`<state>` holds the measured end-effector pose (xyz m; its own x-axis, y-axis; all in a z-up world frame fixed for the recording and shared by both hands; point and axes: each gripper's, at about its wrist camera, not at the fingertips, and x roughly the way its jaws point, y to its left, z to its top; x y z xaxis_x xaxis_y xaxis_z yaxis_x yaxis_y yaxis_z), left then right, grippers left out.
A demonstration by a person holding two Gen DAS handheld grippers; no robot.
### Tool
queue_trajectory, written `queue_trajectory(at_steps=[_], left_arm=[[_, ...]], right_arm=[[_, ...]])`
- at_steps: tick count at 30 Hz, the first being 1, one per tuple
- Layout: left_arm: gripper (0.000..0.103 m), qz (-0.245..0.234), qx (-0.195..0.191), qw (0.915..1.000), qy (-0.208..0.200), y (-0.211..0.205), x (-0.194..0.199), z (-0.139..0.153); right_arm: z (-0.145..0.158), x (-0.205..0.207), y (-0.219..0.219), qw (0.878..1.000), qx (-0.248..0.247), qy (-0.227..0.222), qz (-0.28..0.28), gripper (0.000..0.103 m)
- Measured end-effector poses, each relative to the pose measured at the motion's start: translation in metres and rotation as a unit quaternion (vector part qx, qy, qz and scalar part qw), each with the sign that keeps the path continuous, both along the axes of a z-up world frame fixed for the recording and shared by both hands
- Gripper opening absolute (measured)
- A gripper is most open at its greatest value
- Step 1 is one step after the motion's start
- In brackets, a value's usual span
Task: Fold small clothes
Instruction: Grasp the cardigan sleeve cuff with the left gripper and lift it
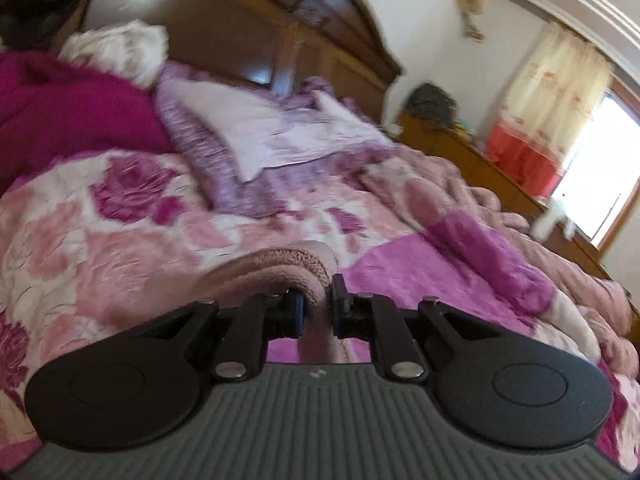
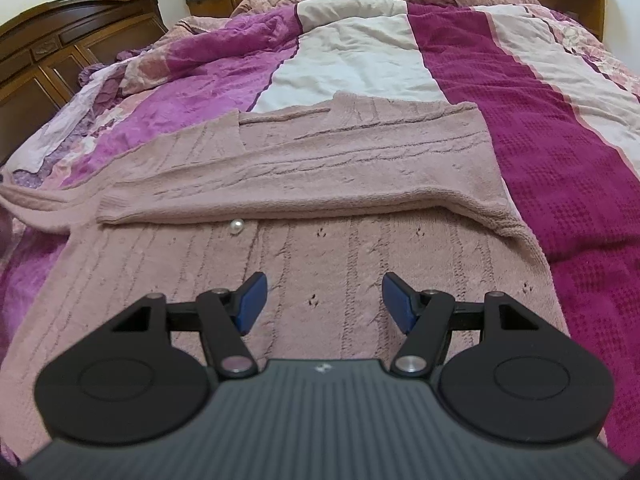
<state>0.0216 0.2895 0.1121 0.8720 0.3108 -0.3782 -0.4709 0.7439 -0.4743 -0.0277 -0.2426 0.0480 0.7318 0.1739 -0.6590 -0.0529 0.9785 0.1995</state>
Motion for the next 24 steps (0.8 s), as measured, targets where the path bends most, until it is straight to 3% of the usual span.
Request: queue_trajectory(at_steps=[10,17,24], left_arm=[[0.013,-0.114,0.059,0.9903,-0.051,-0.099,0.017,0.064],[0.013,-0.166,0.060,0.9818,-0.070,-0.164,0.027,0.088],[0.013,-0.203,0.056,0.9756,-0.061,-0.216,0.040,0.095]], right_arm=[[0.004,-0.007,-0.013,1.000,0.015,-0.015,-0.017,0.066],[0.005,-0.009,-0.023,0.999,0.030,-0.022,-0.026,0.066],[0.003,-0.011,-0.039,0.997,0.052,-0.026,-0.044,0.066]])
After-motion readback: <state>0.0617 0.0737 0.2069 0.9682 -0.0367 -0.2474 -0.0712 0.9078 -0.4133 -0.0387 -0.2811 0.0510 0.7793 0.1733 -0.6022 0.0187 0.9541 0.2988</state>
